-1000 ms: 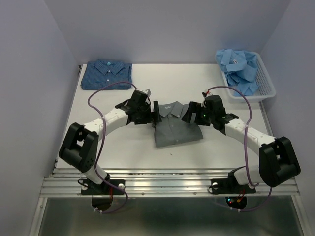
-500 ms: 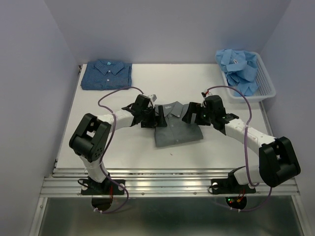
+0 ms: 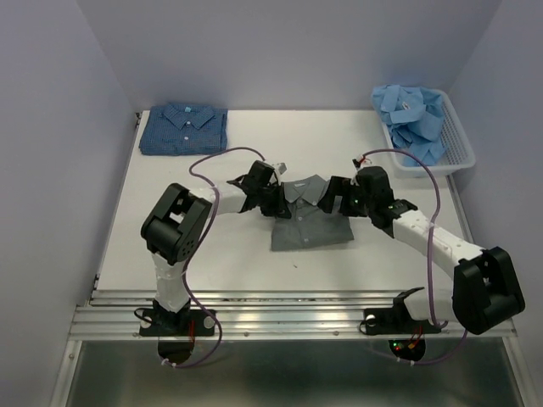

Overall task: Fold and stack the long sleeve shirts
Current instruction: Neatly place the folded shirt to the corner

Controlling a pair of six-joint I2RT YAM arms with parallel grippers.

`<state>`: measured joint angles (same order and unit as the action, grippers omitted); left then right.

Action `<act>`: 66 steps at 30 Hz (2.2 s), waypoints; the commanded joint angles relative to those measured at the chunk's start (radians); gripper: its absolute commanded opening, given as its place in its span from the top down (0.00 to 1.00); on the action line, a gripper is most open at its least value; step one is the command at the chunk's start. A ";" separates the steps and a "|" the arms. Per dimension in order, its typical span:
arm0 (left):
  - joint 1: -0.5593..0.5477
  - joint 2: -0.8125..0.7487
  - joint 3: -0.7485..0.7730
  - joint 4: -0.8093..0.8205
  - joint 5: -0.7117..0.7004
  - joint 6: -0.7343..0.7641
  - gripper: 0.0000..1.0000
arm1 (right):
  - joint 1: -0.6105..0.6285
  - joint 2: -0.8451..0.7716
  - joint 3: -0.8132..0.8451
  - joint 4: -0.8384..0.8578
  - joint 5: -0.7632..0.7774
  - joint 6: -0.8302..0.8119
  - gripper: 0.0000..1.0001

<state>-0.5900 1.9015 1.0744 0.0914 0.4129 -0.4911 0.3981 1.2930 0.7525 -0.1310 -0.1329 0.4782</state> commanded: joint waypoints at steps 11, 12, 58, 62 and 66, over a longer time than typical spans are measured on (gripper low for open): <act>-0.004 -0.031 0.476 -0.394 -0.629 0.566 1.00 | 0.001 -0.204 -0.039 0.005 0.297 -0.178 0.00; -0.002 -0.042 0.495 -0.394 -0.664 0.604 1.00 | 0.001 -0.221 -0.047 0.005 0.305 -0.179 0.00; 0.489 0.180 1.173 -0.466 -0.330 0.832 1.00 | 0.001 -0.221 -0.032 -0.033 0.473 -0.194 0.00; 0.502 0.229 1.199 -0.453 -0.341 0.796 1.00 | 0.001 -0.216 -0.022 -0.061 0.483 -0.178 0.00; 0.529 0.269 1.196 -0.452 -0.293 0.773 1.00 | 0.001 -0.216 -0.019 -0.078 0.495 -0.159 0.00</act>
<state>-0.0849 2.1803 2.2089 -0.4107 0.0547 0.3302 0.3985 1.0813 0.7033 -0.1967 0.3241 0.2943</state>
